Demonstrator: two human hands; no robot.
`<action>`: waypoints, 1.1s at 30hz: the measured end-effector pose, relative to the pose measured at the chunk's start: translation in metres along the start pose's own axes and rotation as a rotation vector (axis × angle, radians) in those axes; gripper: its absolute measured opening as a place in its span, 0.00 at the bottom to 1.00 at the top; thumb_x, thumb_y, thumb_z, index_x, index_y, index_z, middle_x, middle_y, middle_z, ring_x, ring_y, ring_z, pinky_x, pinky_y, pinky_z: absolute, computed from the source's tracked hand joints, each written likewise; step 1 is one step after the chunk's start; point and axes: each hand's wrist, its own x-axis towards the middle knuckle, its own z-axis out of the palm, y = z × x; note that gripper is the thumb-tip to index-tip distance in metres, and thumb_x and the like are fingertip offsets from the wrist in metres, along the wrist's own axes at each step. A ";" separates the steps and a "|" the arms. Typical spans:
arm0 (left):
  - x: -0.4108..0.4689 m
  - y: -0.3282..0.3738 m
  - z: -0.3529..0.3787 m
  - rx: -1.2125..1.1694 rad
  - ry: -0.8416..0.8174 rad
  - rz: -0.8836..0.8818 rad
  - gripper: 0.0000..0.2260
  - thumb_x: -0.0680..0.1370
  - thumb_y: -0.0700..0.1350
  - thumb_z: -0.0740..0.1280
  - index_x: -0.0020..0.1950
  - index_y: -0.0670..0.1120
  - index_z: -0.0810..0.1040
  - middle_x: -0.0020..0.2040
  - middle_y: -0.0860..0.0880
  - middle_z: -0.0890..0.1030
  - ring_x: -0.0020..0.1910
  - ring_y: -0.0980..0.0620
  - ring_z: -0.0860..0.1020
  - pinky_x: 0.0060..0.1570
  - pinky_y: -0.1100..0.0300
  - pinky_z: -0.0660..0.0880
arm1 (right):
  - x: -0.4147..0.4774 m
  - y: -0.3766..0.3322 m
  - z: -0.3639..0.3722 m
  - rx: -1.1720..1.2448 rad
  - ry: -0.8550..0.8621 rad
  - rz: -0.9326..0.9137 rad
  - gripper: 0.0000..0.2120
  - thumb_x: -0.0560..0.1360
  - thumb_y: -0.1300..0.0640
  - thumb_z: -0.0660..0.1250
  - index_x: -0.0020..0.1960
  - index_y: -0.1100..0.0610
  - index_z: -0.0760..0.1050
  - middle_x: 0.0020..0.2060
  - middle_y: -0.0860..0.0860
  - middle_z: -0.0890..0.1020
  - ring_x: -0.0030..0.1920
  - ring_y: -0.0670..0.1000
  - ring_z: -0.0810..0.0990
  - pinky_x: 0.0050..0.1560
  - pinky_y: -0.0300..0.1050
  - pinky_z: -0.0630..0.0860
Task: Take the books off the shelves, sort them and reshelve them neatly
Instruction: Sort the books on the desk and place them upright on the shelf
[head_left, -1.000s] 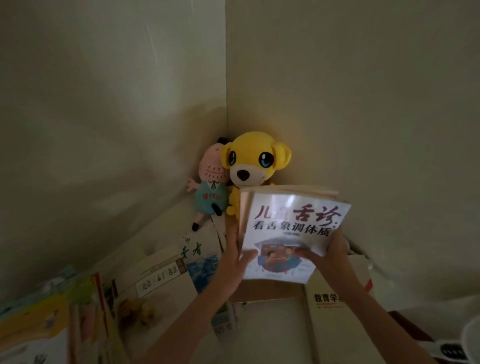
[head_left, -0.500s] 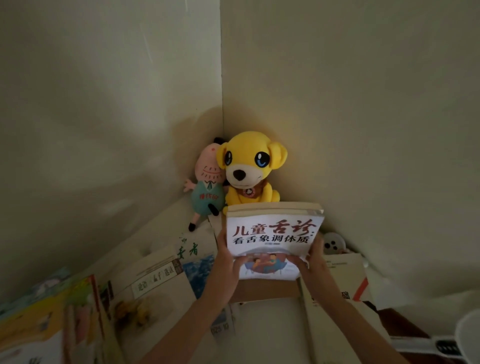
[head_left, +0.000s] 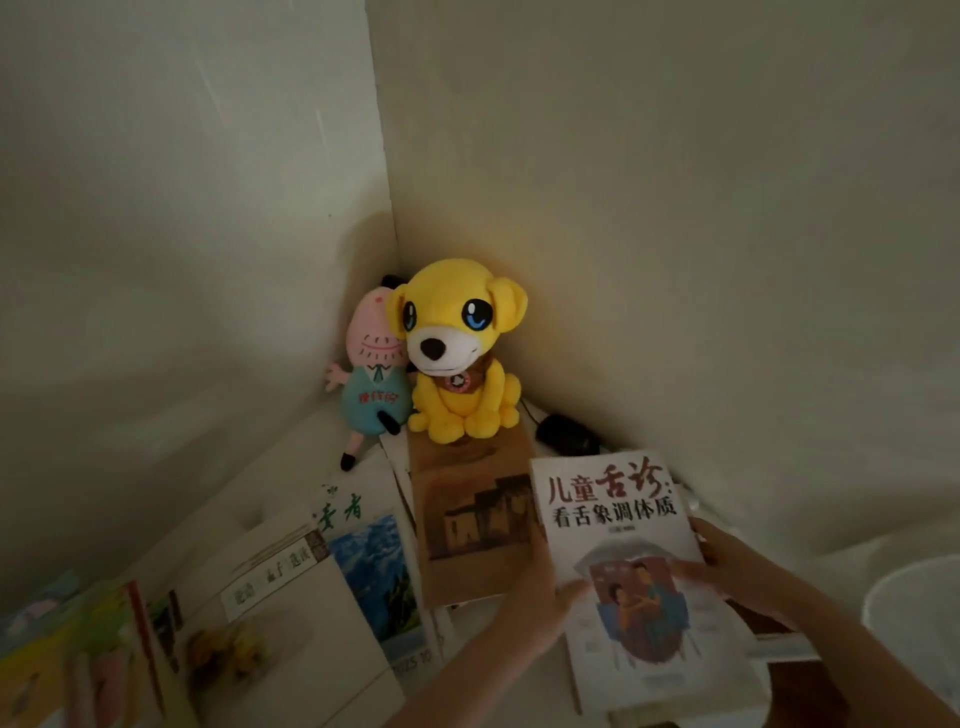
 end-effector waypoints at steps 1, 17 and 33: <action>0.003 -0.003 0.007 0.009 -0.044 -0.063 0.32 0.79 0.41 0.62 0.74 0.58 0.47 0.72 0.57 0.63 0.68 0.63 0.64 0.61 0.68 0.66 | -0.004 0.009 -0.007 0.021 -0.010 0.044 0.42 0.60 0.50 0.80 0.68 0.57 0.65 0.55 0.52 0.80 0.50 0.47 0.82 0.40 0.39 0.81; 0.013 -0.014 0.067 0.108 0.068 -0.132 0.32 0.78 0.30 0.56 0.74 0.49 0.44 0.68 0.57 0.55 0.71 0.58 0.58 0.68 0.69 0.58 | 0.002 0.063 -0.030 -0.282 0.259 0.182 0.25 0.70 0.62 0.75 0.64 0.58 0.71 0.50 0.54 0.78 0.43 0.47 0.76 0.32 0.31 0.71; 0.007 -0.034 -0.090 0.287 0.550 -0.231 0.11 0.78 0.41 0.63 0.60 0.46 0.74 0.58 0.51 0.77 0.54 0.53 0.76 0.57 0.54 0.75 | 0.025 -0.035 0.059 -0.316 0.335 -0.255 0.29 0.77 0.57 0.67 0.73 0.49 0.60 0.62 0.47 0.71 0.62 0.47 0.71 0.60 0.44 0.70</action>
